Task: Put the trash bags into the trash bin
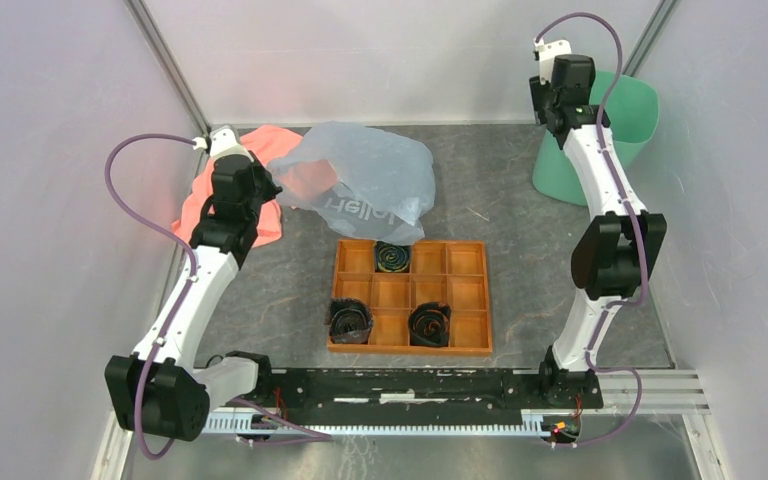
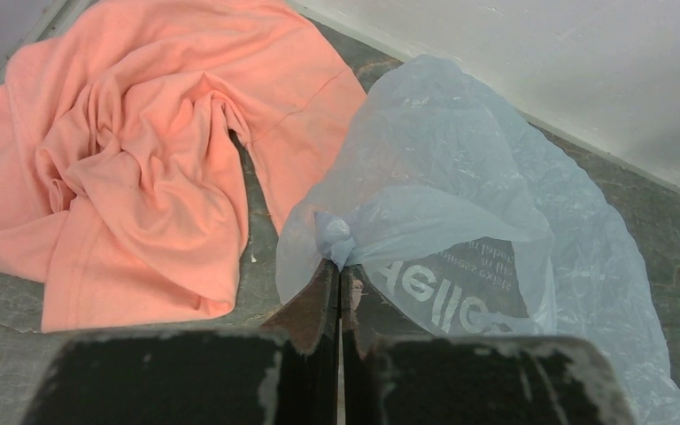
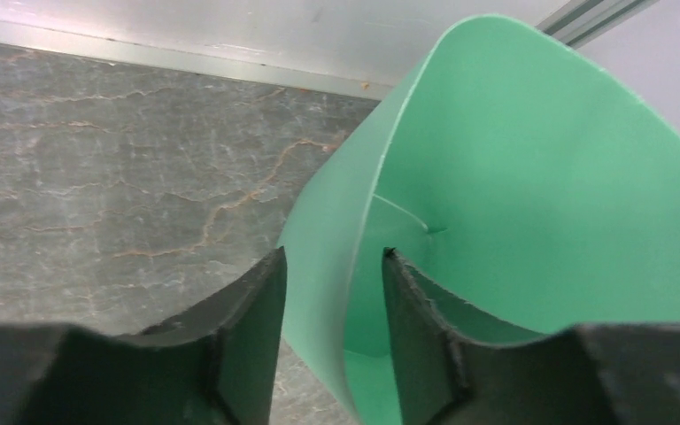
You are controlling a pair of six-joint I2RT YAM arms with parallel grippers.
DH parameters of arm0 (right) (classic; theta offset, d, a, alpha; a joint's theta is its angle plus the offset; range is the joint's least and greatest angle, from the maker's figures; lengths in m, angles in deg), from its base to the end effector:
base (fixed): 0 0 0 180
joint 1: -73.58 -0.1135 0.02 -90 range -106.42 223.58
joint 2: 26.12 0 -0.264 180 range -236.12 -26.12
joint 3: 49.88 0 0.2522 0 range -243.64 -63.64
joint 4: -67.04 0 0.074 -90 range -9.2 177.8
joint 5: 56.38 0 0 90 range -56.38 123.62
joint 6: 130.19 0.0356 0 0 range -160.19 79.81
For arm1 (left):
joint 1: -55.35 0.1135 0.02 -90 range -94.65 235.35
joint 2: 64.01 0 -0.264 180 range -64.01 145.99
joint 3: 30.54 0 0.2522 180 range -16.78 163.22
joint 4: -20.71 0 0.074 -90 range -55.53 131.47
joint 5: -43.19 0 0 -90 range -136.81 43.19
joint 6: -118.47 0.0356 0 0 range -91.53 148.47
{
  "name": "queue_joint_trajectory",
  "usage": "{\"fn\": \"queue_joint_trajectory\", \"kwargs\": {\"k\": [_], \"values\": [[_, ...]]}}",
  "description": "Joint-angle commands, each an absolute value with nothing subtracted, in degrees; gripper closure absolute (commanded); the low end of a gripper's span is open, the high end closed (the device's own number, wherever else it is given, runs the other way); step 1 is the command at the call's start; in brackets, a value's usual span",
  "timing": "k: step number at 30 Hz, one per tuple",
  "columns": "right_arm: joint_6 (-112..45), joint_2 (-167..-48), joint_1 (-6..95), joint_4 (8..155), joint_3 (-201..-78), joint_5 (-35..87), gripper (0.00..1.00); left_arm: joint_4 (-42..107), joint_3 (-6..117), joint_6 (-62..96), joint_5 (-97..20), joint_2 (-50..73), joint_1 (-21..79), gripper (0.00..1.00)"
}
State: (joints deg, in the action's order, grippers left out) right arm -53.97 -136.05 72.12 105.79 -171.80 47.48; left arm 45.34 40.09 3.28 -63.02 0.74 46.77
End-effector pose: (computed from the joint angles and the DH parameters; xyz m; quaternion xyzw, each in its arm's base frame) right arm 0.4537 0.0030 0.3652 -0.0494 0.8462 -0.1580 0.5064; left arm 0.2593 -0.0291 0.3433 -0.1975 0.7844 -0.0578 0.5851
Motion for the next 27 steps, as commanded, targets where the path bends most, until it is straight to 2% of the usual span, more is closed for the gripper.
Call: {"fn": "queue_joint_trajectory", "kwargs": {"k": [1, 3, 11, 21, 27], "values": [[-53.8, -136.7, 72.1, 105.1, -172.1, 44.2, 0.57, 43.6, 40.2, 3.2, -62.8, 0.6, 47.0, 0.98], [-53.3, -136.4, 71.9, 105.4, -171.5, 42.3, 0.68, 43.6, 40.3, 3.2, -62.9, 0.6, 47.0, 0.98], [-54.4, -134.0, 67.9, 106.7, -168.0, 41.0, 0.99, 43.7, 40.3, 3.3, -62.9, 0.5, 47.1, 0.98], [-48.8, -124.0, 57.0, 104.6, -157.5, 35.1, 1.0, 43.8, 40.4, 3.2, -62.4, 0.8, 47.1, 0.98], [-43.7, -120.9, 49.9, 106.0, -155.2, 38.4, 1.0, 43.7, 40.4, 3.2, -62.1, 0.7, 47.1, 0.98]]}}
